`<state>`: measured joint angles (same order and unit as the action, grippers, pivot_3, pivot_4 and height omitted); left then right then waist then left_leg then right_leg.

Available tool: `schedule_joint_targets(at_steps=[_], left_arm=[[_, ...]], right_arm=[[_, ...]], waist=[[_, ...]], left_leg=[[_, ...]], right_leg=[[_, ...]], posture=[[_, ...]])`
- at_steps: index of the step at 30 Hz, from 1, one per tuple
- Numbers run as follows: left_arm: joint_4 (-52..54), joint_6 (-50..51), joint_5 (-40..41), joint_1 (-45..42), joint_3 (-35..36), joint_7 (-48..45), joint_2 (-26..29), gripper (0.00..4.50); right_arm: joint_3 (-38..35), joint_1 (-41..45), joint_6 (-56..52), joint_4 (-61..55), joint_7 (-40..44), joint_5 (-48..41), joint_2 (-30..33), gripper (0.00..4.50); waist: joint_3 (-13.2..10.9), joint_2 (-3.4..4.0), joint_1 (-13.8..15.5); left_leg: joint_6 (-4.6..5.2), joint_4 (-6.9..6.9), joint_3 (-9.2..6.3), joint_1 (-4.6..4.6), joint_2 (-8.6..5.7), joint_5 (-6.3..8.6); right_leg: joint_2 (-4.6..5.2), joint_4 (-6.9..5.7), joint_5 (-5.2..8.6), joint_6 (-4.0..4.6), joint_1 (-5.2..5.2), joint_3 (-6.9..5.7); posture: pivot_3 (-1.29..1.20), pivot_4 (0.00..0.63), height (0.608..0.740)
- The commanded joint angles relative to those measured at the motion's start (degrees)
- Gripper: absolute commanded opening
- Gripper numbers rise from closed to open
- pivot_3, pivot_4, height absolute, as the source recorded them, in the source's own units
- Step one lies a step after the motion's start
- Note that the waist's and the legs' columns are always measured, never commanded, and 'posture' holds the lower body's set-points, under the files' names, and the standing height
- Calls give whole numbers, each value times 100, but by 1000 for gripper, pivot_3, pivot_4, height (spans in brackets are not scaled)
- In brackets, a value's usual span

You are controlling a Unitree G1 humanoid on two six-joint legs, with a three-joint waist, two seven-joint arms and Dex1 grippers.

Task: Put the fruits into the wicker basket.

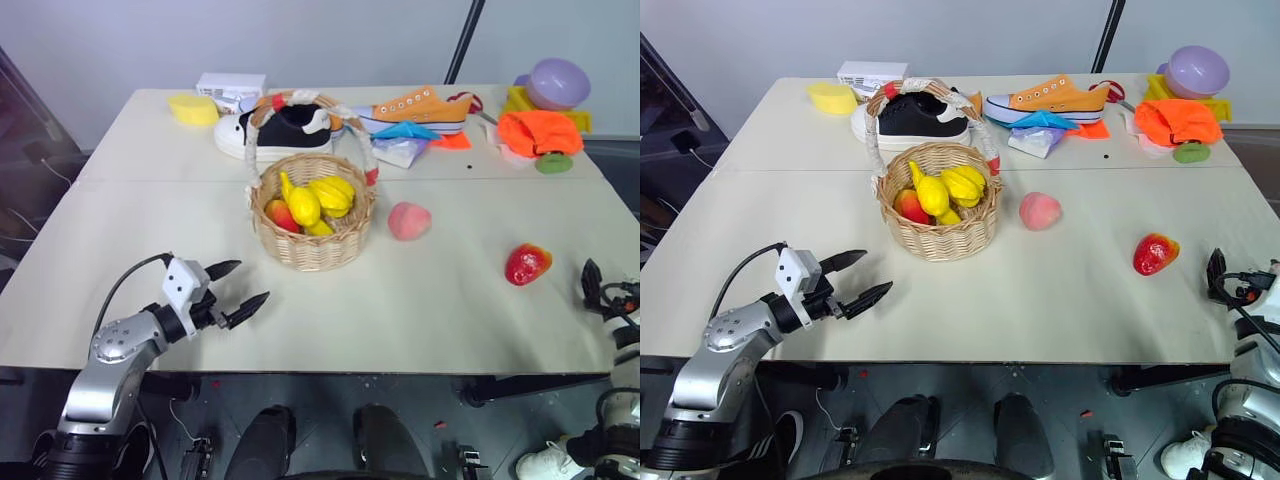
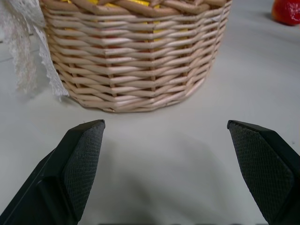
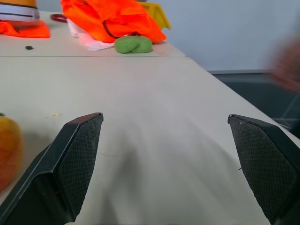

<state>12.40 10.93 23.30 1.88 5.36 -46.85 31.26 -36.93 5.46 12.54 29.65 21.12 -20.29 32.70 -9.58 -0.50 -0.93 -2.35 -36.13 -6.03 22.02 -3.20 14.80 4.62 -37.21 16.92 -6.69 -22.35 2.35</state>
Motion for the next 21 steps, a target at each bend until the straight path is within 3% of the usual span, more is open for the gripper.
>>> schedule_joint_targets(at_steps=[1, 21], left_arm=[[203, -121, 77, 65, 125, -62, 42, 4500], [109, -235, 61, -86, 199, -57, 73, 4500]], right_arm=[[-36, 68, 175, -5, -16, 10, 145, 4453], [205, 165, 67, -380, -156, -51, 26, 4453]], waist=[[0, 0, 0], [0, 1, 0]], left_leg=[[0, 0, 0, 0, 0, 0], [0, 0, -1, 0, 0, 0]], right_leg=[[0, 0, 0, 0, 0, 0], [0, 1, 0, 0, 0, 0]], posture=[[0, 150, 740], [0, 150, 740]])
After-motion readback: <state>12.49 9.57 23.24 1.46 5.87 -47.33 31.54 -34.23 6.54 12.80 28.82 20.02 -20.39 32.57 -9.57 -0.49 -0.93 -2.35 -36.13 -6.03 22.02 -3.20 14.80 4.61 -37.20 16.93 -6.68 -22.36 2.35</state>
